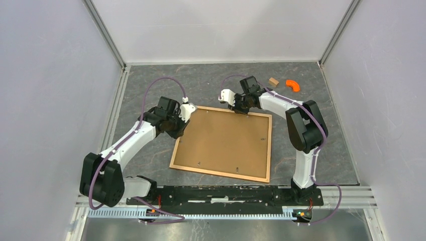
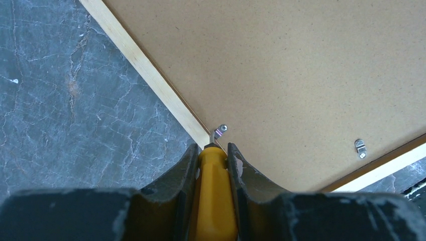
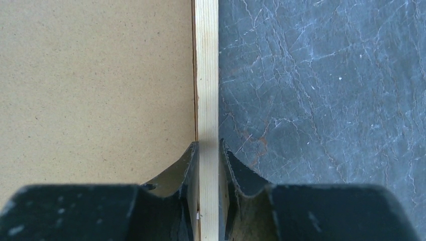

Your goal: Take the photo out of the frame

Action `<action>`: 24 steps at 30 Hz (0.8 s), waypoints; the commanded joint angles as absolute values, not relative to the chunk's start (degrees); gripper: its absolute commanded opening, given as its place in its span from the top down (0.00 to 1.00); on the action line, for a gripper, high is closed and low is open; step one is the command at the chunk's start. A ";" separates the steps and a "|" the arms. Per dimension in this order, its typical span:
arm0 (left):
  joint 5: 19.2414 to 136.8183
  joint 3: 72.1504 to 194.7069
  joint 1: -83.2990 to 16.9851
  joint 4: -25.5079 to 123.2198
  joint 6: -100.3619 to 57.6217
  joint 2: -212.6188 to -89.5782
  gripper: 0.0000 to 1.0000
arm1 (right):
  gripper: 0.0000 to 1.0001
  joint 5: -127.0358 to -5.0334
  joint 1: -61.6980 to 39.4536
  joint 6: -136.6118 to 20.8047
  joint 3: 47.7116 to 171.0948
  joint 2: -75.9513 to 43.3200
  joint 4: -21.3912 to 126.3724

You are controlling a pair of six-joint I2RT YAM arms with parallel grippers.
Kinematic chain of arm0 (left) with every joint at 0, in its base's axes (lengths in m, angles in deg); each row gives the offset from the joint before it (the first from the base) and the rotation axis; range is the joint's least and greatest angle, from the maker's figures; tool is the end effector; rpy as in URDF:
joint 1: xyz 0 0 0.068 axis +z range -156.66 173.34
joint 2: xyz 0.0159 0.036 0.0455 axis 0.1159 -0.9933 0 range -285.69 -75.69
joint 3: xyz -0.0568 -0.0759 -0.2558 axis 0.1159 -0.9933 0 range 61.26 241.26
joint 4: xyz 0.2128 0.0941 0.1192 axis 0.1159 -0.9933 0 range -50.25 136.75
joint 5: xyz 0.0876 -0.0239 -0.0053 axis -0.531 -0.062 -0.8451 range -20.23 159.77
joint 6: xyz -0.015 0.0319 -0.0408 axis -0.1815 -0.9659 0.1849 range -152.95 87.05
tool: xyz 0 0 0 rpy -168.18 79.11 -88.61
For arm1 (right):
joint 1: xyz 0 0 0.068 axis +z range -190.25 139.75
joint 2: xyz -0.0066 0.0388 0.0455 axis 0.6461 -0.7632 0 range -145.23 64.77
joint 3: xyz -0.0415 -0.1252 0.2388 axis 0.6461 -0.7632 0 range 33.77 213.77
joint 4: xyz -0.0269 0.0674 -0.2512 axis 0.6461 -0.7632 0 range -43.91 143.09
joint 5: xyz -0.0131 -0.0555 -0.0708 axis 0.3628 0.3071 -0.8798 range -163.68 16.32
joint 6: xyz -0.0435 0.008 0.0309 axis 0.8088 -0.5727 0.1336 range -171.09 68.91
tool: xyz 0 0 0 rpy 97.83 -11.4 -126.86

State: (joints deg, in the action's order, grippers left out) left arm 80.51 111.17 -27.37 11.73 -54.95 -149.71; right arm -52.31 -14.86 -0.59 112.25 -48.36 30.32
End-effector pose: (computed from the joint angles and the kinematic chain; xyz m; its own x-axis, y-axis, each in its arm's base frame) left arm 0.2328 -0.0951 0.2285 -0.5807 0.6131 -0.5357 0.7059 0.7070 0.0439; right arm 0.3712 0.1907 0.1761 -0.0393 -0.8140 -0.5795 -0.9541 0.2028 -0.2203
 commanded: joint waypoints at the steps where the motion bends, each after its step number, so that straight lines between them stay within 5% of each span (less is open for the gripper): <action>1: 77.54 110.27 -28.17 14.84 -57.84 -148.02 0.98 | 0.76 -52.45 -15.06 -1.42 111.34 -48.52 35.59; 24: 72.13 107.94 -31.33 14.62 -60.13 -149.13 0.98 | 0.84 -54.27 -15.46 -3.19 110.79 -48.94 37.13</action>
